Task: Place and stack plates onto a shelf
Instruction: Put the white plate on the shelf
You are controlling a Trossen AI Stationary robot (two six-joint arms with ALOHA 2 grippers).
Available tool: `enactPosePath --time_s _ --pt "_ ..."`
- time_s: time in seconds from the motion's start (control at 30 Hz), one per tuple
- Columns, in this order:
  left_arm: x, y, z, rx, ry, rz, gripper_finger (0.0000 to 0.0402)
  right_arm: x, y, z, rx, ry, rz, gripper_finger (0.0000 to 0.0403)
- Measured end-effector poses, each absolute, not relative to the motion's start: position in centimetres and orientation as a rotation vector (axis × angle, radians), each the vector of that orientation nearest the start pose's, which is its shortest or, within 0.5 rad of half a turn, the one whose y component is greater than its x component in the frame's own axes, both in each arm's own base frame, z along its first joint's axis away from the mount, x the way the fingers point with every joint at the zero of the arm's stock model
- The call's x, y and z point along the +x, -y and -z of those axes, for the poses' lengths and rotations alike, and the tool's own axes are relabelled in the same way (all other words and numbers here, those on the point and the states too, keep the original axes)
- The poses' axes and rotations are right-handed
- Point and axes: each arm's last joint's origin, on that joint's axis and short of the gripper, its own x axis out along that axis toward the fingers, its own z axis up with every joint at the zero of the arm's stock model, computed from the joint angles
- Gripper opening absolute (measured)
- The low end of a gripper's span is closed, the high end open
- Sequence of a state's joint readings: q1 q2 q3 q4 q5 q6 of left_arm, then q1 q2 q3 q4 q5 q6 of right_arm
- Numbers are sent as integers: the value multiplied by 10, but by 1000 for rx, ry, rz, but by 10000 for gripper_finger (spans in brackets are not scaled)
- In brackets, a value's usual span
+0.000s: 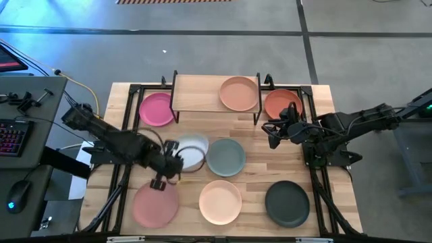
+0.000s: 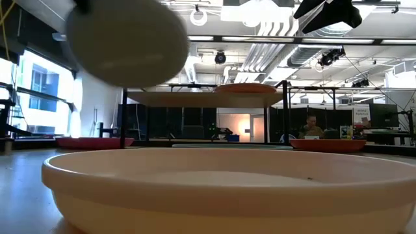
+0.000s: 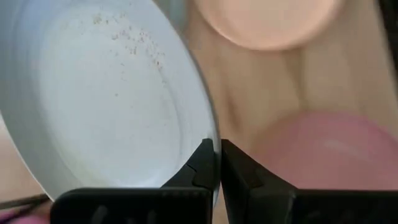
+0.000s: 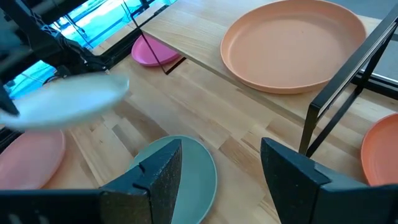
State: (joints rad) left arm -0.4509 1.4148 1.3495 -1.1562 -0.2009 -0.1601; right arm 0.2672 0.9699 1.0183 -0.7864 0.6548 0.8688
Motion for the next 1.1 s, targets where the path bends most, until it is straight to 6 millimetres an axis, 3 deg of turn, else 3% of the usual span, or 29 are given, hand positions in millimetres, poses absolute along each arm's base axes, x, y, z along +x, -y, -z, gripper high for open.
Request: enactPosePath --time_s 0.17,0.27,0.5,0.7,0.9,1.1 --pt "255 84 -358 443 -1157 -54 1 178 -30 -332 480 -453 621 199" --pt "267 67 -365 571 -1183 -102 1 178 -30 -332 469 -443 637 199" --pt "292 4 -345 732 -1349 -120 0 178 -30 -332 461 -443 638 199" --pt "301 -56 -326 659 -1425 -131 0 177 -29 -332 441 -440 646 199" --pt "310 -89 -312 619 -1446 -124 0 177 -28 -333 428 -424 670 199" --pt "315 -98 -298 586 -1512 -90 0 177 -28 -333 428 -424 670 199"
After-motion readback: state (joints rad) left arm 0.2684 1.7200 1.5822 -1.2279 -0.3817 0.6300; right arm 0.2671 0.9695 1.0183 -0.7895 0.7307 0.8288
